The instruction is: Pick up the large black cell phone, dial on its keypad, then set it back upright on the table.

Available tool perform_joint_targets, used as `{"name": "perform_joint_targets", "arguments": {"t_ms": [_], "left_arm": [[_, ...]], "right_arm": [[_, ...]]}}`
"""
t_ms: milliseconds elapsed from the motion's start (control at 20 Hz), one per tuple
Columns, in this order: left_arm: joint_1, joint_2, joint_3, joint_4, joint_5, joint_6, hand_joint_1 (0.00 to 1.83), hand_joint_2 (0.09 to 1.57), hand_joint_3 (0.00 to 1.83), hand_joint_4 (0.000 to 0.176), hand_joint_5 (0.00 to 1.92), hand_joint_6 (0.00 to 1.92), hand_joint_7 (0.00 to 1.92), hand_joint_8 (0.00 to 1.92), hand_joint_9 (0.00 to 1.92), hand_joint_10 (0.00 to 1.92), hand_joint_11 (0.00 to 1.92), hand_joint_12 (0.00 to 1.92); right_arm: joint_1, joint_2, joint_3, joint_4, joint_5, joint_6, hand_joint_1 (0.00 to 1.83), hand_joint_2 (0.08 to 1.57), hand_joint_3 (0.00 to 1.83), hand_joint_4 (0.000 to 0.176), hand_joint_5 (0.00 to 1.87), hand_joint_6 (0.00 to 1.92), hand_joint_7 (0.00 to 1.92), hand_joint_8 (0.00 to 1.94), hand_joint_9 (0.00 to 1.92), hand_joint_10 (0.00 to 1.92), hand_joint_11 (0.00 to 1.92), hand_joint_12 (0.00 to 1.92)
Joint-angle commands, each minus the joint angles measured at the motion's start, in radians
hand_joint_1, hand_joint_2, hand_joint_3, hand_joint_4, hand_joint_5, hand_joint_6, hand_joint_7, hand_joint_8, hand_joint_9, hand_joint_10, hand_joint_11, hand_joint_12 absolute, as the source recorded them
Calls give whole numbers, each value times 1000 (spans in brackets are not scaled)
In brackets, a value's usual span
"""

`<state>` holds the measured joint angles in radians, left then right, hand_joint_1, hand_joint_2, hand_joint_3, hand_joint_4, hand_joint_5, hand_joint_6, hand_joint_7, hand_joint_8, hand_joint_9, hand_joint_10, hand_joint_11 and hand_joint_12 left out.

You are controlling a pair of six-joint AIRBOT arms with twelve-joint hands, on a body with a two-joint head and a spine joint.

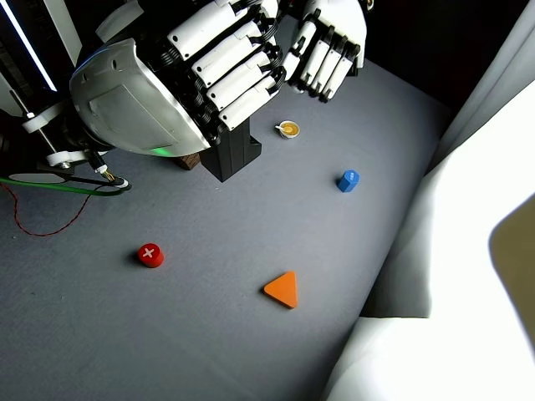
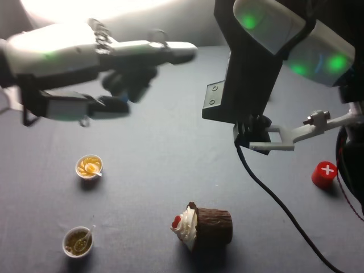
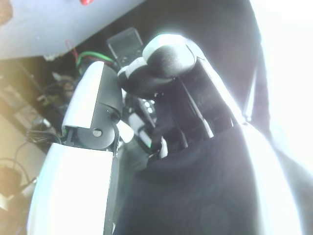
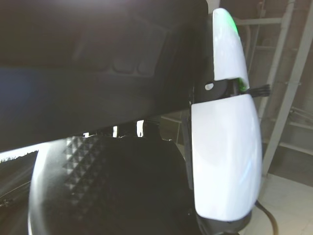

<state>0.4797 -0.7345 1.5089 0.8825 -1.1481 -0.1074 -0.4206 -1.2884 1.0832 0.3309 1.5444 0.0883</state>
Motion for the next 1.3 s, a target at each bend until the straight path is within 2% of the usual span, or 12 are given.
{"name": "perform_joint_targets", "arguments": {"t_ms": [0,100,250,500,550,650,800,900,1000,1100,1150,1250], "left_arm": [[-22,-7,-14,-113,-67,14,1284,1304,2,121,6,1,613,1632,774,1921,882,1921],[-29,-24,-38,-131,-57,28,1287,1303,1,115,2,0,618,1634,840,1921,946,1921],[-44,-38,-60,-132,-43,32,1287,1303,1,126,2,0,619,1634,844,1921,949,1921],[-46,-21,-71,-132,-52,32,1289,1300,0,124,2,0,626,1626,837,1921,938,1921],[-44,-16,-75,-132,-52,27,1289,1300,0,128,6,2,626,1627,840,1921,940,1921],[-25,9,-83,-133,-65,8,1288,1300,0,127,6,1,625,1627,836,1921,930,1921],[-1,49,-68,-133,-100,-7,1287,1302,1,131,3,0,620,1631,805,1921,900,1921],[10,70,-55,-132,-135,-27,1287,1303,1,121,3,1,621,1633,825,1921,919,1921],[16,90,-59,-131,-165,-43,1282,1310,4,128,7,2,606,1649,797,1921,893,1921],[18,110,-76,-131,-187,-59,1280,1310,4,123,22,5,605,1647,764,1921,843,1921],[14,114,-83,-130,-196,-70,1282,1307,2,110,35,7,612,1639,806,1921,863,1921],[-4,113,-94,-105,-223,-95,1290,1296,0,120,80,14,636,1611,801,1921,797,1921]], "right_arm": [[17,10,0,-37,117,16,1367,1157,0,0,856,1032,910,1104,827,1424,707,1486],[17,10,-1,-37,117,16,1370,1144,0,0,888,1014,940,1050,842,1379,730,1451],[17,11,-2,-37,117,16,1372,1139,0,0,894,1007,944,1040,855,1361,742,1420],[17,15,-9,-39,117,16,1374,1131,2,0,902,995,949,1019,882,1333,772,1387],[17,15,-10,-40,117,16,1466,1127,2,0,900,956,938,993,896,1226,745,1600],[17,16,-12,-41,118,16,1492,1111,0,0,935,914,969,922,928,1149,761,1603],[17,17,-9,-41,118,16,1489,1133,1,0,884,1000,924,998,885,1221,714,1651],[17,19,-9,-41,118,16,1376,1142,0,0,876,1050,942,1018,860,1354,720,1435],[17,23,-9,-41,118,16,1373,1136,0,0,904,1007,955,1007,853,1360,716,1429],[17,28,-9,-41,119,16,1369,1144,2,0,885,1038,926,1040,850,1378,737,1430],[16,30,-9,-41,121,16,1368,1151,1,0,859,1064,920,1052,845,1396,738,1452],[5,32,-7,-35,124,17,1371,1142,0,0,886,1034,940,1020,858,1369,741,1448]]}}
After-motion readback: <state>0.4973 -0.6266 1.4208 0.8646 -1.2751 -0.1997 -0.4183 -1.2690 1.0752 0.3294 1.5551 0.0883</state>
